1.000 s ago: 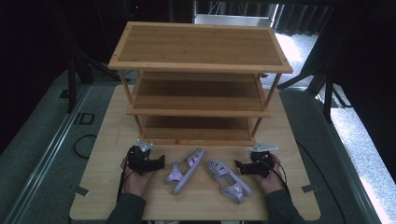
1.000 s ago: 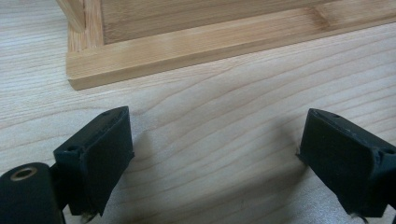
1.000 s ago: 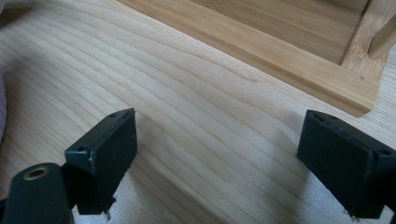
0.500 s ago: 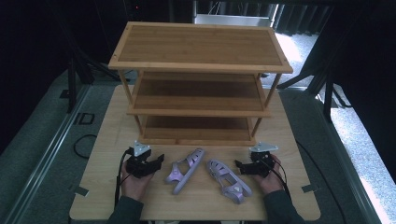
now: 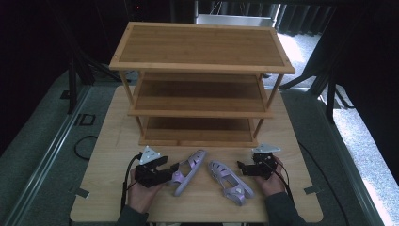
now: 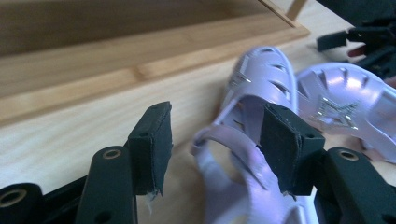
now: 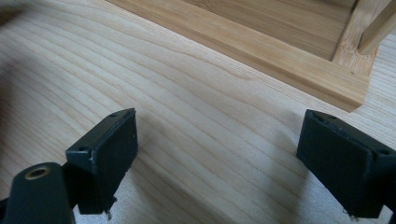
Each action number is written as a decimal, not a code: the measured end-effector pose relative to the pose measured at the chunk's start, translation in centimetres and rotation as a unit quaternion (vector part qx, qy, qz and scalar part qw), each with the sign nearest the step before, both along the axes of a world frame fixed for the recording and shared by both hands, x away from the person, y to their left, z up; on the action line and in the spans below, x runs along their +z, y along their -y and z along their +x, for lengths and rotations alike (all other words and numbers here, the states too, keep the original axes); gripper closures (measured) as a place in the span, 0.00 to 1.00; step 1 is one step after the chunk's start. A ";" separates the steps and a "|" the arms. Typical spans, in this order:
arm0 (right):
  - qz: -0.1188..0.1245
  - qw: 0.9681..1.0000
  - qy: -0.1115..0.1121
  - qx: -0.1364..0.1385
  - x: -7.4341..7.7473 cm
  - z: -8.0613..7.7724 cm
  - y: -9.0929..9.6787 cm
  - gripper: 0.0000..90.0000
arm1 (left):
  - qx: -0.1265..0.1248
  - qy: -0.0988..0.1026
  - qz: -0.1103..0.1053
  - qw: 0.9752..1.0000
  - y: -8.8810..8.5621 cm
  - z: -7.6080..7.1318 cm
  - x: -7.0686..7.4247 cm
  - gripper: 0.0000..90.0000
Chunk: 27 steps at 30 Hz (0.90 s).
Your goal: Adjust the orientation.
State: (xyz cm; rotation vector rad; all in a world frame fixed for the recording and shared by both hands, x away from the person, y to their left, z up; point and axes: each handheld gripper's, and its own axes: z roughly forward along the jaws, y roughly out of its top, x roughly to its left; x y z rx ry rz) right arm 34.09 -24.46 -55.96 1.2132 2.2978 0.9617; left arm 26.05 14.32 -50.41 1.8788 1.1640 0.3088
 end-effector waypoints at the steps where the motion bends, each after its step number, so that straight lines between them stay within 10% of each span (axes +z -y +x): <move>1: 0.000 1.000 0.000 0.000 0.0 0.0 0.0 0.13 | -0.004 -0.006 -0.001 1.000 0.1 -0.1 -0.1 0.50; 15: 0.000 1.000 0.000 -0.003 0.0 0.0 0.0 0.13 | -0.028 -0.083 -0.047 0.995 0.5 -0.1 -1.0 0.66; 23: 0.000 1.000 0.001 -0.002 0.0 0.0 0.0 0.13 | -0.041 -0.050 -0.040 0.997 0.8 -0.3 0.0 0.87; 27: 0.000 1.000 0.000 -0.003 0.0 0.0 0.0 0.13 | -0.007 -0.014 -0.002 1.000 0.7 -0.5 0.4 0.97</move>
